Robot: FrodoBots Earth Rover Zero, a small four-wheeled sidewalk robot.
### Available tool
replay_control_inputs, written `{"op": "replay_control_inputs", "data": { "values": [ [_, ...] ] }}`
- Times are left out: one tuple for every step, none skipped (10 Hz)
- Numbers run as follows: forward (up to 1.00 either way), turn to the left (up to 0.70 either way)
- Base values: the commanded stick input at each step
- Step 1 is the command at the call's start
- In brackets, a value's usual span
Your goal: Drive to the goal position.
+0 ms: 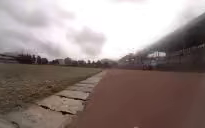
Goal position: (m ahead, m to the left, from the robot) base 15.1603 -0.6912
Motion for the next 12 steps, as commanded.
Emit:
{"op": "replay_control_inputs", "data": {
  "values": [
    [1.0, 0.0],
    [1.0, 0.0],
    [1.0, 0.0],
    [1.0, 0.0],
    [1.0, 0.0],
    [1.0, 0.0],
    [1.0, 0.0],
    [1.0, 0.0],
    [1.0, 0.0],
    [1.0, 0.0],
    [1.0, 0.0],
    [1.0, 0.0]
  ]
}}
